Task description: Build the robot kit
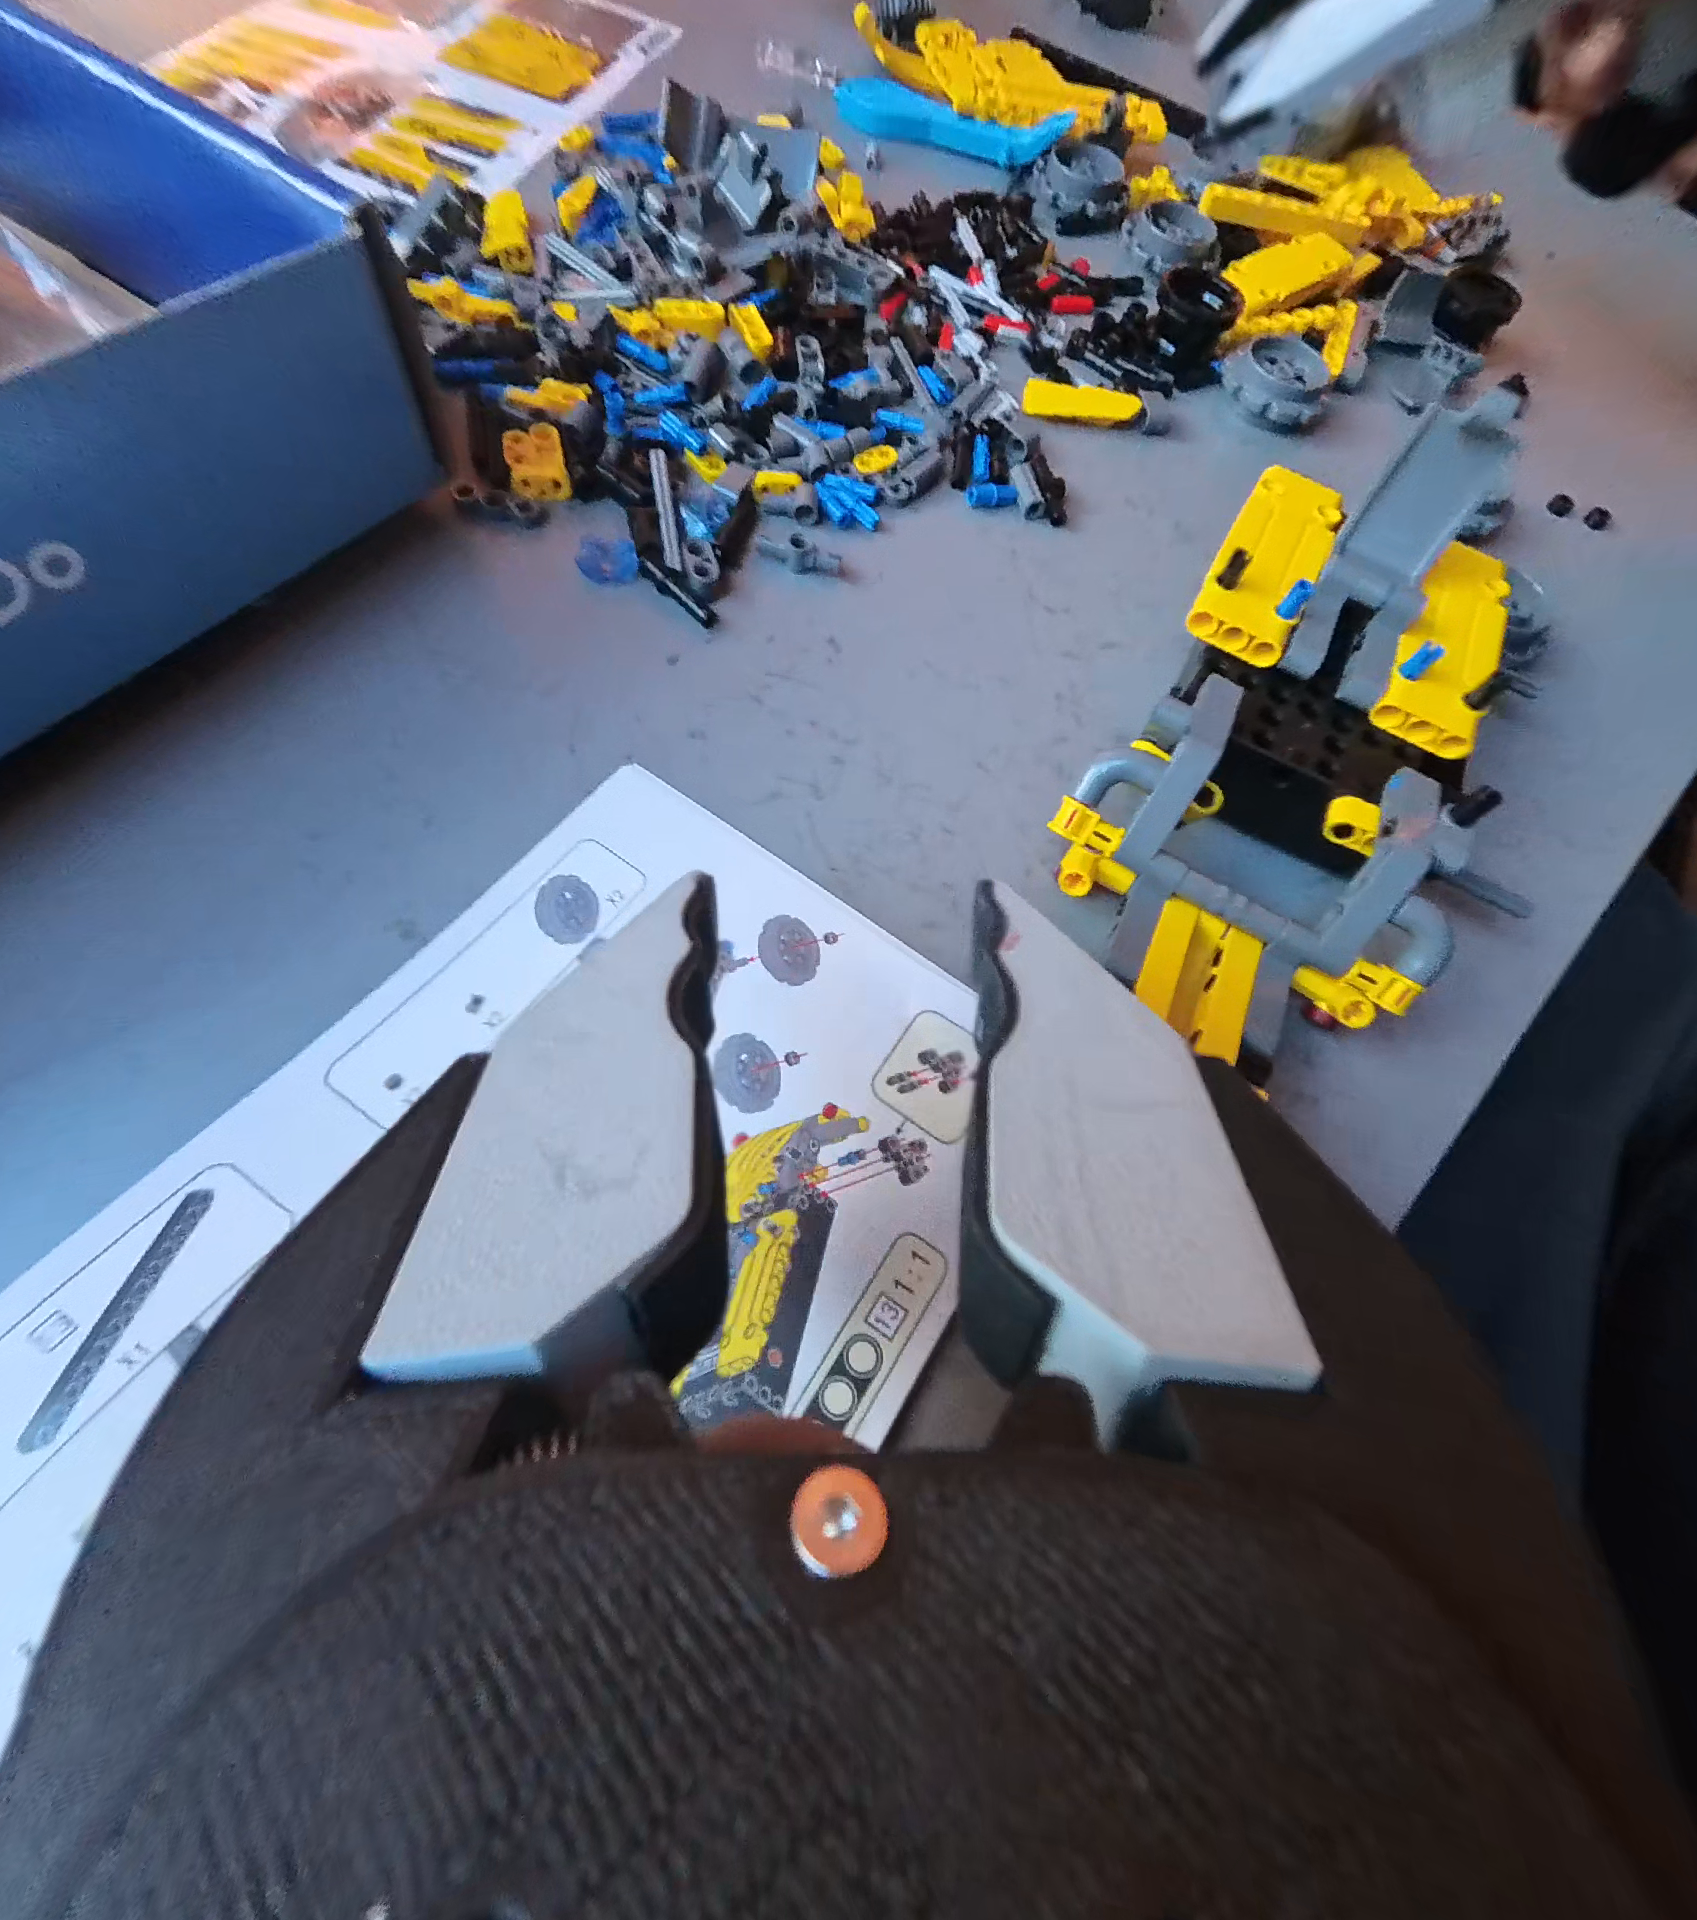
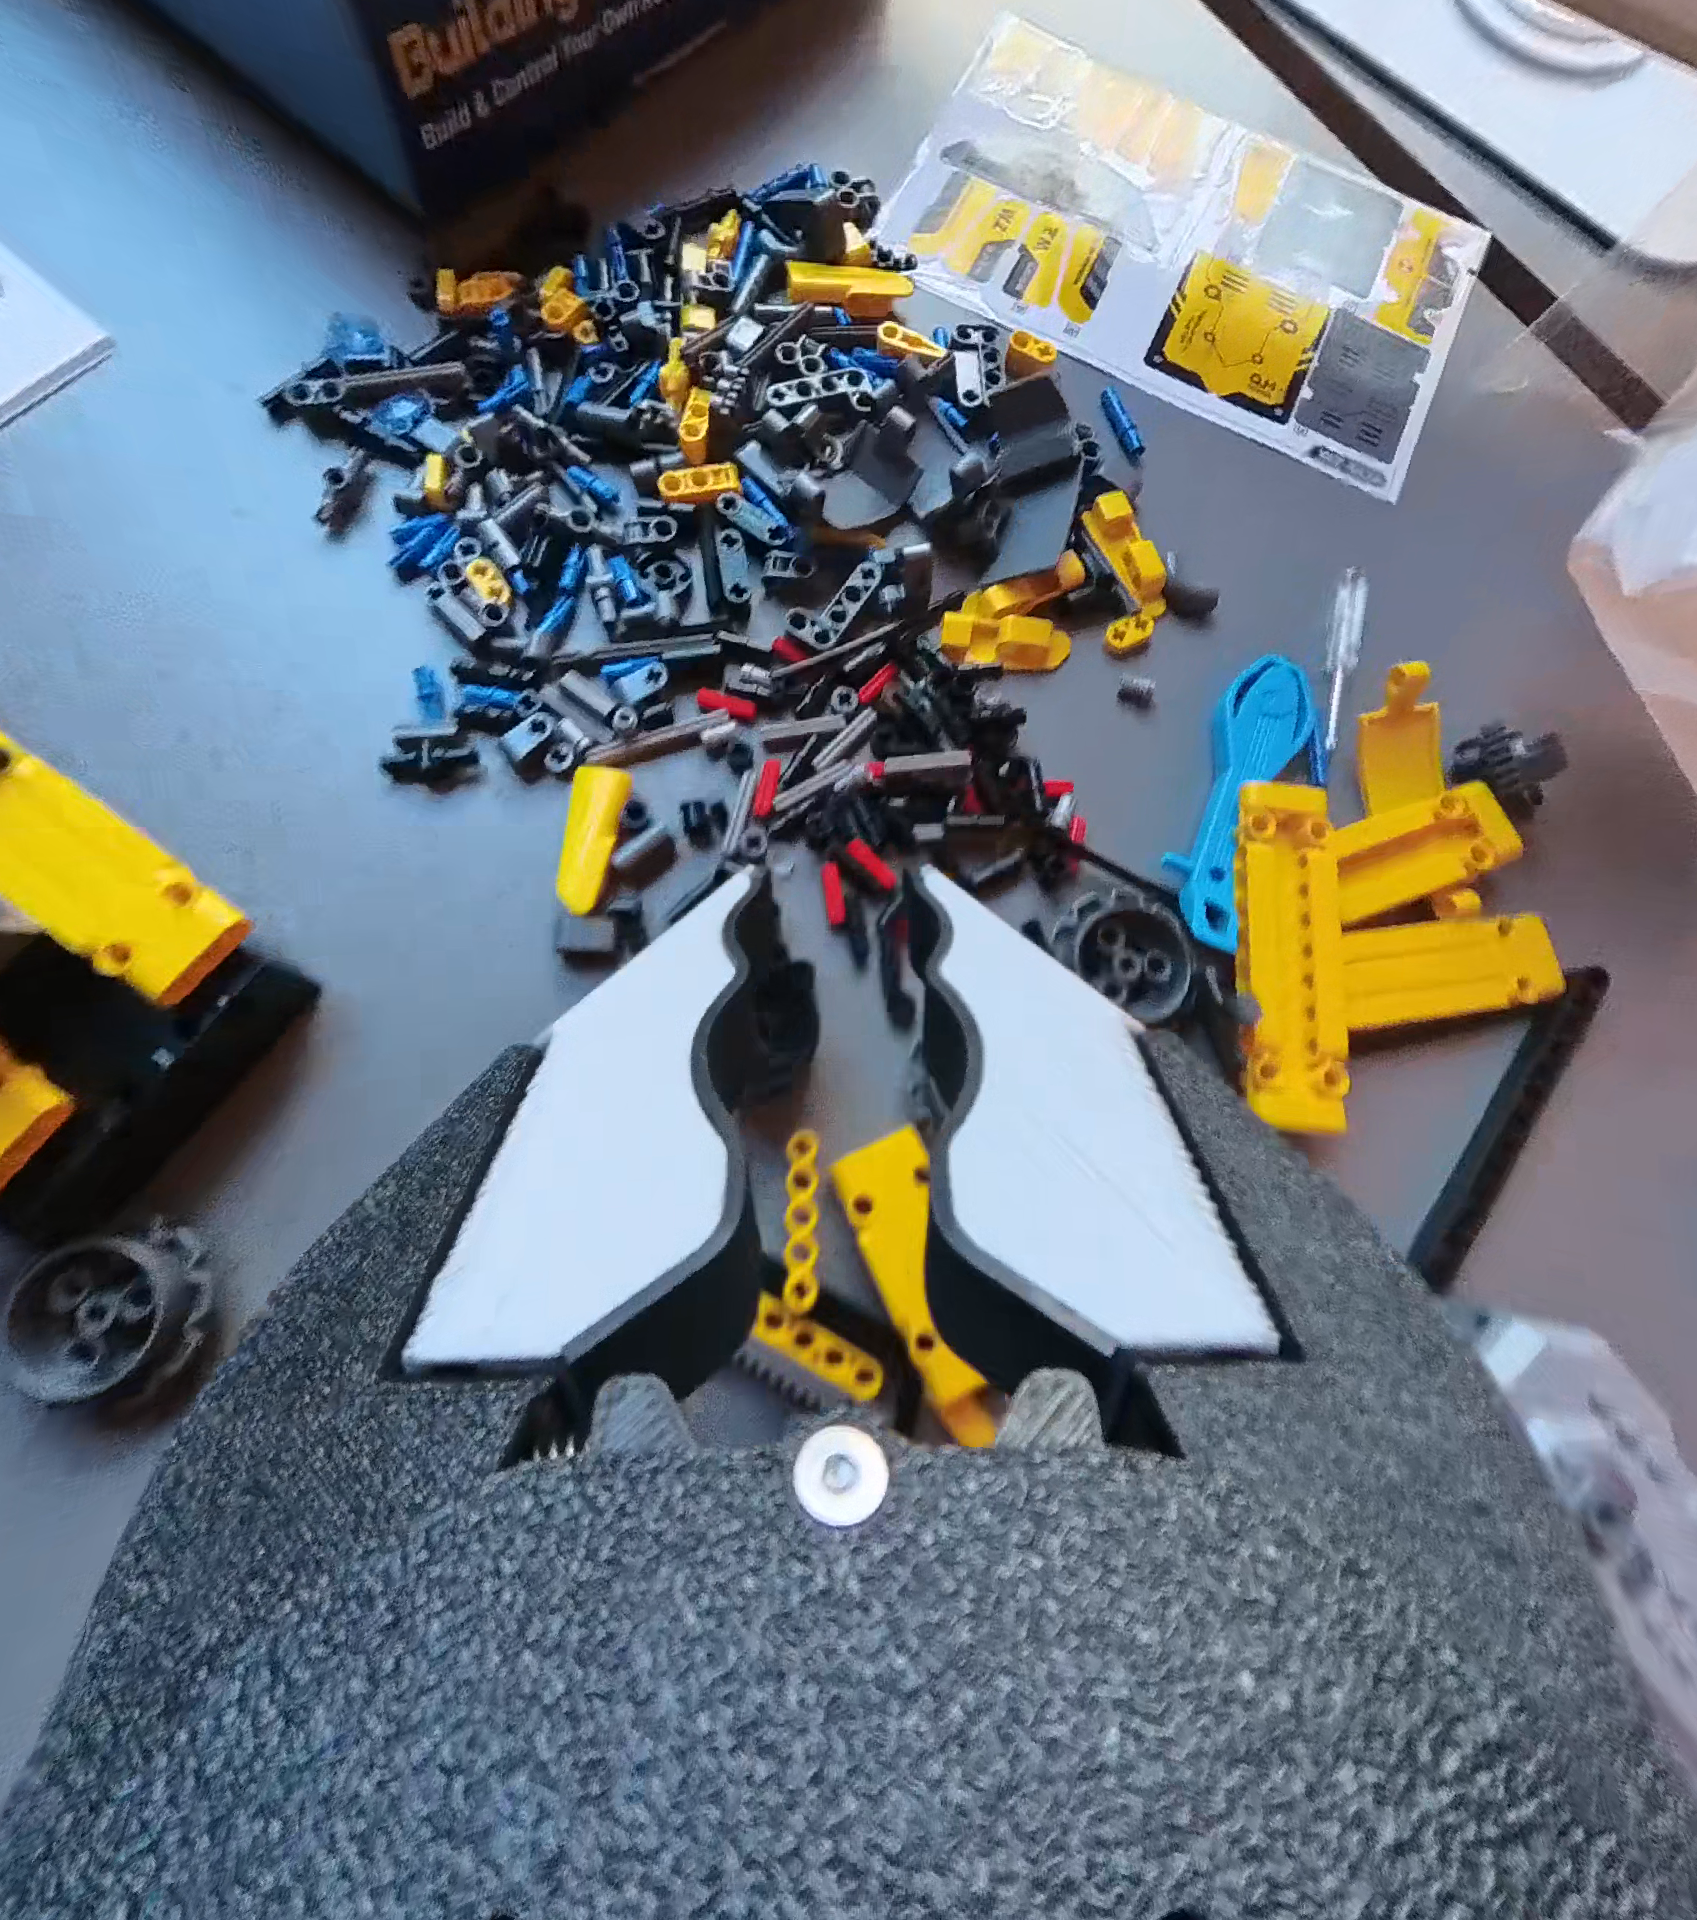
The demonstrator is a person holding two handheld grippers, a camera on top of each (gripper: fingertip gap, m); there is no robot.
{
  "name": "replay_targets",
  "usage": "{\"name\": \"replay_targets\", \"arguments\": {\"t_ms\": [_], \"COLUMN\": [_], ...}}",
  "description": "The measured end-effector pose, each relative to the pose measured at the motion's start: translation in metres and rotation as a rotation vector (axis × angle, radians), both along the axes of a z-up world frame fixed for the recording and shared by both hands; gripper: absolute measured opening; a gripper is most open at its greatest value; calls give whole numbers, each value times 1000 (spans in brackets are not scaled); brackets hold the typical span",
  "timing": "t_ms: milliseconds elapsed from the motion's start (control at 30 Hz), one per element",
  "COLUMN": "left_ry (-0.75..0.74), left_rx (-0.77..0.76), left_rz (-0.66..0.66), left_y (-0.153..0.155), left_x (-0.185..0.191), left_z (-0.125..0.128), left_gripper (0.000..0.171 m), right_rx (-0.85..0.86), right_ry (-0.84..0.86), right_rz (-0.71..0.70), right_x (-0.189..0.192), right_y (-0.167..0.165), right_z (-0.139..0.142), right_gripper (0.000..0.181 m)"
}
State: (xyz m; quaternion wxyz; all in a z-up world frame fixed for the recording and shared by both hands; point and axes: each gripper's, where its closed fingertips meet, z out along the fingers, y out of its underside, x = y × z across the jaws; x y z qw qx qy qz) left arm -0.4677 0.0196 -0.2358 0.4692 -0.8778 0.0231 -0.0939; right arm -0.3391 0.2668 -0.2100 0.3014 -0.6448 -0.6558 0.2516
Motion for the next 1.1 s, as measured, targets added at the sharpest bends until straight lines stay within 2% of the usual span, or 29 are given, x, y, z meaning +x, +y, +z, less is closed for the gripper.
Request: {"name": "replay_targets", "arguments": {"t_ms": [133,233,300,367,500,567,667,900,1033,1100], "left_ry": [-96,-170,-191,-178,11,94,83,102,37,58], "left_rx": [-39,55,128,136,136,106,61,133,119,116], "left_rz": [-61,-38,34,92,307,421,544,592,557,546], "left_y": [0,1,-1,-12,-44,-62,-85,-103,-97,-96], "left_x": [7,2,-11,-24,-75,-100,-120,-122,-114,-112], "left_z": [-4,11,22,29,43,36,20,20,3,3], "left_gripper": [48,42,42,43,43,41,47,47,49,49], "right_rx": [-21,-10,-8,-4,-56,-46,-25,-115,-35,-21], "right_ry": [-29,-62,-72,-63,-62,-94,-121,-100,-129,-127], "right_rz": [52,93,114,126,176,201,232,392,338,318], "right_x": [-32,-47,-55,-61,-67,-68,-72,-88,-110,-117], "right_y": [2,0,-3,-7,-25,-33,-44,-98,-80,-71], "right_z": [-7,-13,-17,-17,-22,-29,-33,-18,-17,-16], "right_gripper": [23,20,20,19,17,18,18,22,25,25]}}
